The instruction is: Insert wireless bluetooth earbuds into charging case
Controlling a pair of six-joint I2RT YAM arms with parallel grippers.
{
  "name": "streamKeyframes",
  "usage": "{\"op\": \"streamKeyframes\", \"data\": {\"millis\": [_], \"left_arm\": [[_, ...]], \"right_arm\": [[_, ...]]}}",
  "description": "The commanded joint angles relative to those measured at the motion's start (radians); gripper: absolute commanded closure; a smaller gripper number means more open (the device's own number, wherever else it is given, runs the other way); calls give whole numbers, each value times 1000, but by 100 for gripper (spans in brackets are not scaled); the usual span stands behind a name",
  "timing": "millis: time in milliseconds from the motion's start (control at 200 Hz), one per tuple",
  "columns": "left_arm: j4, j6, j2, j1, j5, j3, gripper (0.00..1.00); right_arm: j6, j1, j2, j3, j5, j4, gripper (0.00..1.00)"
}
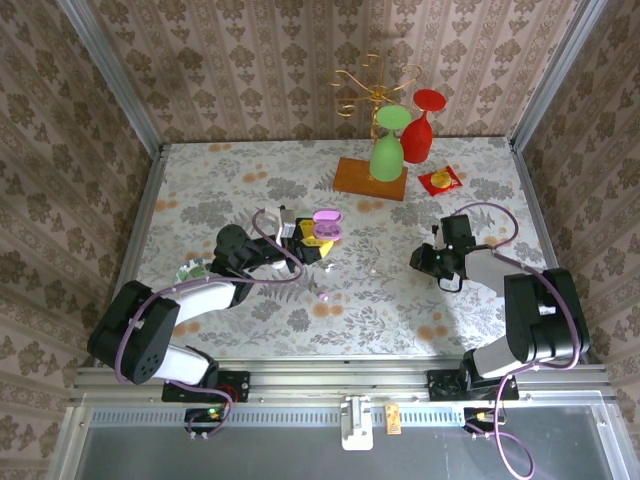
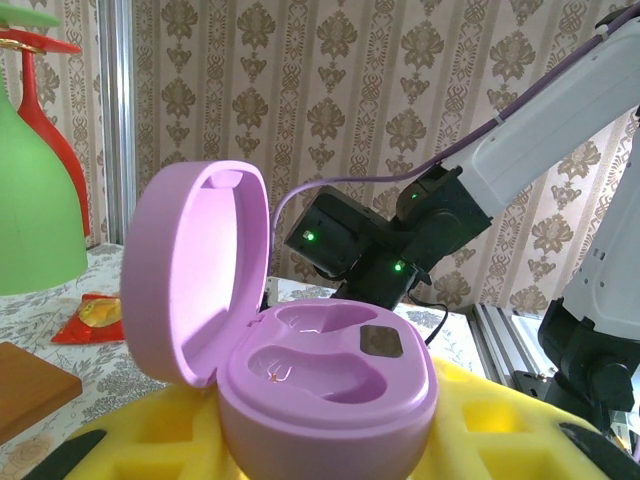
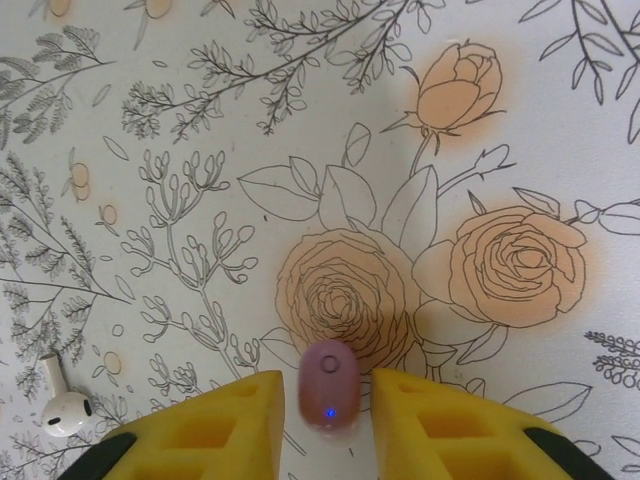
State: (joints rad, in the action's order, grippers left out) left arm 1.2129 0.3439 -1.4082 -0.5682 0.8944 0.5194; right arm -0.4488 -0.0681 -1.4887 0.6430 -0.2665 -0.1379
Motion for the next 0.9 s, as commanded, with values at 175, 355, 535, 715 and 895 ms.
{"op": "streamKeyframes", "data": {"millis": [175, 355, 535, 715, 895], "left_arm": [[38, -6, -1, -4, 15, 15, 70], [36, -7, -5, -4, 16, 17, 70], [37, -5, -11, -4, 17, 21, 70], [36, -12, -16, -4, 14, 22, 70], [36, -11, -17, 2, 14, 24, 70]], "right_arm": [[8, 5, -34, 27, 35, -31, 78], [4, 4, -35, 32, 24, -30, 83], [8, 1, -9, 19, 24, -19, 84], [-33, -94, 84, -25, 89, -4, 84], [-132, -318, 136, -29, 275, -64, 84]]}}
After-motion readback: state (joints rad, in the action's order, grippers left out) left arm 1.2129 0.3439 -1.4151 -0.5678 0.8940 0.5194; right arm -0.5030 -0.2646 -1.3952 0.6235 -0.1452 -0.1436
